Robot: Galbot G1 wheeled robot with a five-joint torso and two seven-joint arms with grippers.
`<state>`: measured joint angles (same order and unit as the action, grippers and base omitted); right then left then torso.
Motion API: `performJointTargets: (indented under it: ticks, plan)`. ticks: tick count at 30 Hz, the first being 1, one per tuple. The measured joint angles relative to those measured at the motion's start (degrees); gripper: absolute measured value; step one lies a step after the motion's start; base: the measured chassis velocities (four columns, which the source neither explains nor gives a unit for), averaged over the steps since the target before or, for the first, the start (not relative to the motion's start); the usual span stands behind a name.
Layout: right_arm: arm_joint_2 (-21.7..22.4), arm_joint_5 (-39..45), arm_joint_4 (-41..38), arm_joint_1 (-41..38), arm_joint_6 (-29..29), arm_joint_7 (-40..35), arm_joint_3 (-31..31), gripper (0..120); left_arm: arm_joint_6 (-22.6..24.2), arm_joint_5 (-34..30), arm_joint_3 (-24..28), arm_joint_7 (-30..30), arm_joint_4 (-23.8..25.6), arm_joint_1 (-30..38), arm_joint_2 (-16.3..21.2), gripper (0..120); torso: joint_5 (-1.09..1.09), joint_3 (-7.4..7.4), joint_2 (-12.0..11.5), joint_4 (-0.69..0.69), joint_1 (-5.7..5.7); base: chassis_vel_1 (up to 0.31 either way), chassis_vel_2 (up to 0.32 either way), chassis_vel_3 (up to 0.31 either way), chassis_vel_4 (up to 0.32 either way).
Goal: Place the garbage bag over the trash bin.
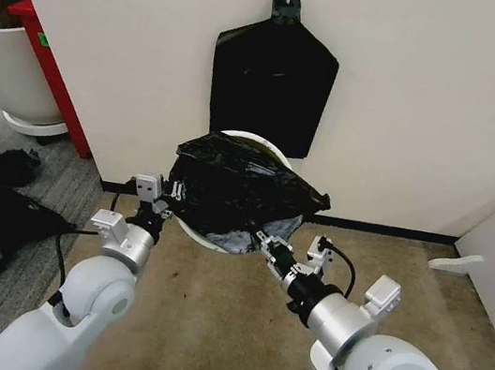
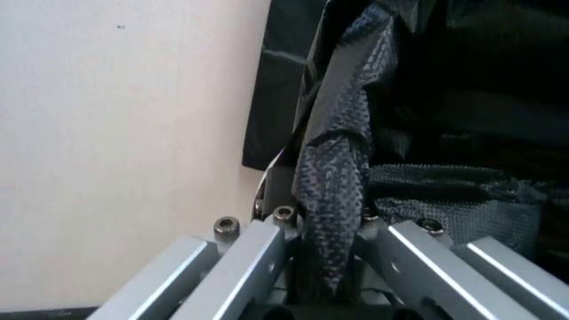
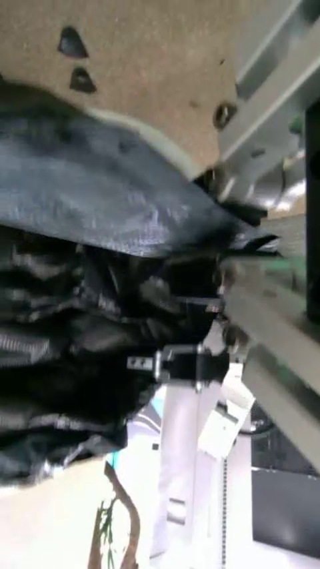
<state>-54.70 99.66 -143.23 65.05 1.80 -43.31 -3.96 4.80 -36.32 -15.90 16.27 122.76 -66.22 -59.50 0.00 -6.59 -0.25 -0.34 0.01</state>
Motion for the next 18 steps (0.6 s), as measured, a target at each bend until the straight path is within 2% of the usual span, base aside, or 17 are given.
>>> performJointTargets:
  ticks: [12,15,18]
  plan:
    - [1.4,-4.4,0.0,6.9,2.7,-0.6,0.0,0,2.8,-7.3,-1.2,3.2,1.9,1.0,0.3,1,0.00,0.00,0.0,-0.01,0.00,0.000,0.000,0.000,0.000]
    - [1.1,-5.5,0.0,8.1,3.1,-1.4,0.0,0,4.8,-11.7,-1.5,4.7,3.4,1.0,0.8,1,0.00,0.00,0.0,0.00,0.00,0.000,0.000,0.000,0.000]
    - [1.1,-5.8,0.0,8.5,3.6,-1.8,-0.1,0,5.7,-13.4,-1.6,5.4,3.9,1.1,1.2,1,0.00,0.00,0.0,0.00,0.00,0.000,0.000,0.000,0.000]
